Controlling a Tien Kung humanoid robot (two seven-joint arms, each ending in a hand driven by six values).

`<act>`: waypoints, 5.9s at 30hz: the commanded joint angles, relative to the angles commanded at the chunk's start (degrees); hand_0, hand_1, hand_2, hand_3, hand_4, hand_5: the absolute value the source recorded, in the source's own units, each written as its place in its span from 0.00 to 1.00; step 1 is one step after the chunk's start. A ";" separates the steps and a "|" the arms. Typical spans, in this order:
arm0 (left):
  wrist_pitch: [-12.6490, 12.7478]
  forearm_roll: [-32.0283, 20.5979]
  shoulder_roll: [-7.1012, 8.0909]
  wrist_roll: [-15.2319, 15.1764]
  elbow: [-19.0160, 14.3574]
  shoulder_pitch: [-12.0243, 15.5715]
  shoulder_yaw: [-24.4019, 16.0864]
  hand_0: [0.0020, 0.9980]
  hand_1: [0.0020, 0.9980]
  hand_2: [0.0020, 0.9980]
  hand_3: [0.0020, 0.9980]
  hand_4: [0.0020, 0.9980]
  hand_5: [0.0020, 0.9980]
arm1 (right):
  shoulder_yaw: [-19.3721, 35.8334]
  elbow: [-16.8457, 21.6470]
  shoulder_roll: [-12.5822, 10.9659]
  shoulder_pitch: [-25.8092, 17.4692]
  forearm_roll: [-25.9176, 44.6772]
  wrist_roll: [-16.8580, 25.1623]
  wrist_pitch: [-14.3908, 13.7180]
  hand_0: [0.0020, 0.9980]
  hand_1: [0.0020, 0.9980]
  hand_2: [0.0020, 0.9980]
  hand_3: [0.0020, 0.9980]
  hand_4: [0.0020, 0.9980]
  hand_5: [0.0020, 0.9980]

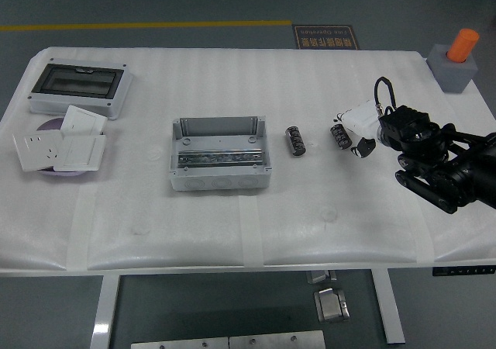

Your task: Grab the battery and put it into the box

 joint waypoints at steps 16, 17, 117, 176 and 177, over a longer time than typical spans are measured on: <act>0.03 0.17 -0.10 -0.17 0.00 -0.20 0.04 0.53 0.63 0.46 0.54 0.52 0.31 | 0.32 -0.88 0.67 -0.38 1.16 0.80 -1.75 0.72 0.68 0.76 0.76 0.64 0.18; 0.03 0.23 -0.11 -0.16 0.00 -0.19 -0.02 0.53 0.63 0.46 0.54 0.52 0.31 | 0.36 -0.95 0.68 -0.45 1.15 0.86 -1.76 0.72 0.68 0.76 0.76 0.64 0.18; 0.60 0.32 -0.01 -1.38 0.00 -0.66 0.27 0.52 0.63 0.44 0.53 0.51 0.28 | 0.10 1.67 6.02 2.45 11.36 1.47 -4.11 0.91 0.77 0.84 0.92 0.81 0.41; 1.41 -2.23 -0.12 -3.63 0.00 -1.12 3.61 0.52 0.62 0.44 0.53 0.50 0.32 | 4.61 -1.85 7.73 -1.27 4.94 4.05 -2.71 0.87 0.71 0.76 0.75 0.53 0.28; 1.44 -2.29 -0.11 -3.68 0.00 -1.10 3.67 0.52 0.62 0.44 0.53 0.50 0.32 | 4.56 -1.83 7.72 -1.31 5.18 4.01 -2.81 0.87 0.71 0.76 0.75 0.53 0.28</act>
